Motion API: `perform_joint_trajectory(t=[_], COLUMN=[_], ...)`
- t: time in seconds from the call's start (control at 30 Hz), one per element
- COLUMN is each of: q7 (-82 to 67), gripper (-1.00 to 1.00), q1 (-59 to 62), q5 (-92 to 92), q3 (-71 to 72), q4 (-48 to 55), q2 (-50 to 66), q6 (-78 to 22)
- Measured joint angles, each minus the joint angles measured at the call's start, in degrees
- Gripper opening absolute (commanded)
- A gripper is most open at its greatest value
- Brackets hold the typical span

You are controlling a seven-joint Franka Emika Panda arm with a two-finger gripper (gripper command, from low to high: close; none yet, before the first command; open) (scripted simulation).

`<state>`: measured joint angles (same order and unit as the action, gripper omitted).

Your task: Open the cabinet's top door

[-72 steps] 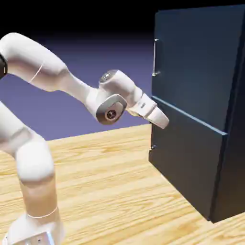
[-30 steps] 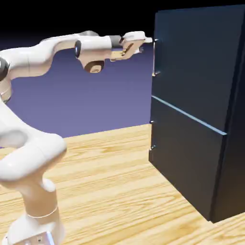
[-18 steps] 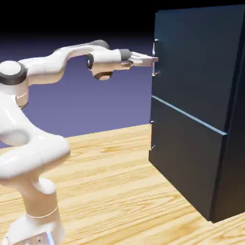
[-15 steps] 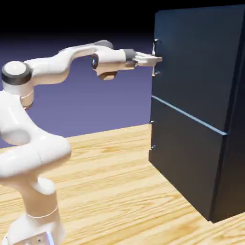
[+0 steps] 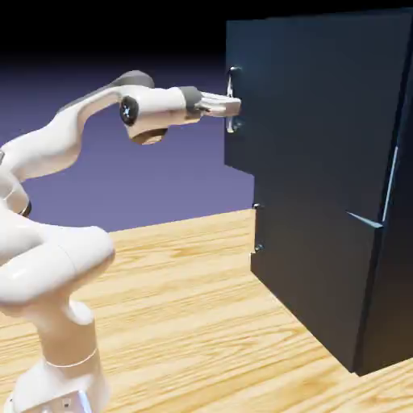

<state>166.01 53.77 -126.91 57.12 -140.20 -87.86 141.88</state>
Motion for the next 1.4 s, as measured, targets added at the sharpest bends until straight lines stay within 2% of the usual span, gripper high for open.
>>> perform_joint_trajectory(t=[0.3, 0.53, 0.73, 1.03, 1.4], q7=[0.0, -6.5, -9.8, -20.7, -34.8], gripper=[-1.00, -1.00, -1.00, -1.00, -1.00], q1=[-1.4, -4.6, 1.1, 2.5, -1.8], q5=[0.2, 8.1, 14.4, 31.8, 52.4], q3=[-10.3, -24.6, -36.0, -54.7, -72.3], q4=[-14.7, -24.5, -28.2, -27.1, -16.8], q2=[-12.7, -13.1, -12.6, 0.6, 23.5], q6=[-22.4, -37.7, -52.4, -66.9, -80.9])
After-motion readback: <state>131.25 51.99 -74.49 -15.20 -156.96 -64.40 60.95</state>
